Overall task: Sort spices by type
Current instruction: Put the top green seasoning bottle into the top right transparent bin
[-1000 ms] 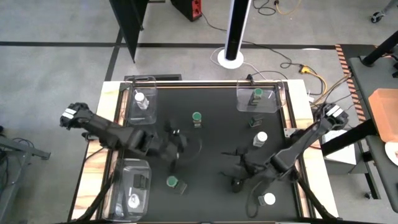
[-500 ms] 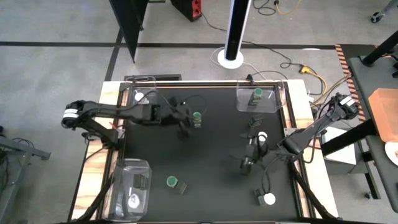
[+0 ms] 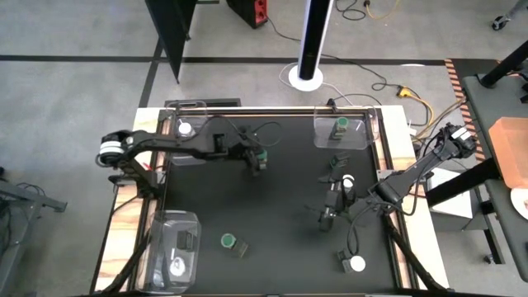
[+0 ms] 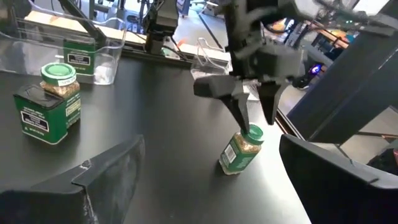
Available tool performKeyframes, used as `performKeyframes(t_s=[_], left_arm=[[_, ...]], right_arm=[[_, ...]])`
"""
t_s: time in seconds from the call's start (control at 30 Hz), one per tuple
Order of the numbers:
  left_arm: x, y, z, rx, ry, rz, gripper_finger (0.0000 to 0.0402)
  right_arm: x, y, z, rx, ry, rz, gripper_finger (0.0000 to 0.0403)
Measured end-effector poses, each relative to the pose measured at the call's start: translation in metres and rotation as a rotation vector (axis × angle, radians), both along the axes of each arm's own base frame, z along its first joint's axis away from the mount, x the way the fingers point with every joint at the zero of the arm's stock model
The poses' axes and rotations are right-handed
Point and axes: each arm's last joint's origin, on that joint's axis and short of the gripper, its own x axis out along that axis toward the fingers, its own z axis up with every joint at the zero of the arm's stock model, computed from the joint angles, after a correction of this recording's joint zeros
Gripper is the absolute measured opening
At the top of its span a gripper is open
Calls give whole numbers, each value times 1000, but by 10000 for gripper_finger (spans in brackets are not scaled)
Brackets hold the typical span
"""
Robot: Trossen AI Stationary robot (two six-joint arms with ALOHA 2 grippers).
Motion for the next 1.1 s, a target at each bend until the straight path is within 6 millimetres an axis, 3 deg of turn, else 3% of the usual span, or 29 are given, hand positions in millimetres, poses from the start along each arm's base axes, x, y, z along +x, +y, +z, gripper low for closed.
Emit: performKeyframes(t_s=[0.2, 0.47, 0.87, 1.1], left_arm=[[4, 12, -16, -21, 35, 38, 238], [9, 13, -24, -48, 31, 11, 238], [10, 12, -25, -92, 23, -18, 192], [10, 11, -25, -106, 16, 0, 191]], right_arm=[[0, 0, -1, -3, 3, 1, 363], [-1, -1, -4, -5, 9, -1, 363], [-1, -1, -5, -1, 9, -4, 363], [-1, -1, -5, 16, -1, -9, 363]])
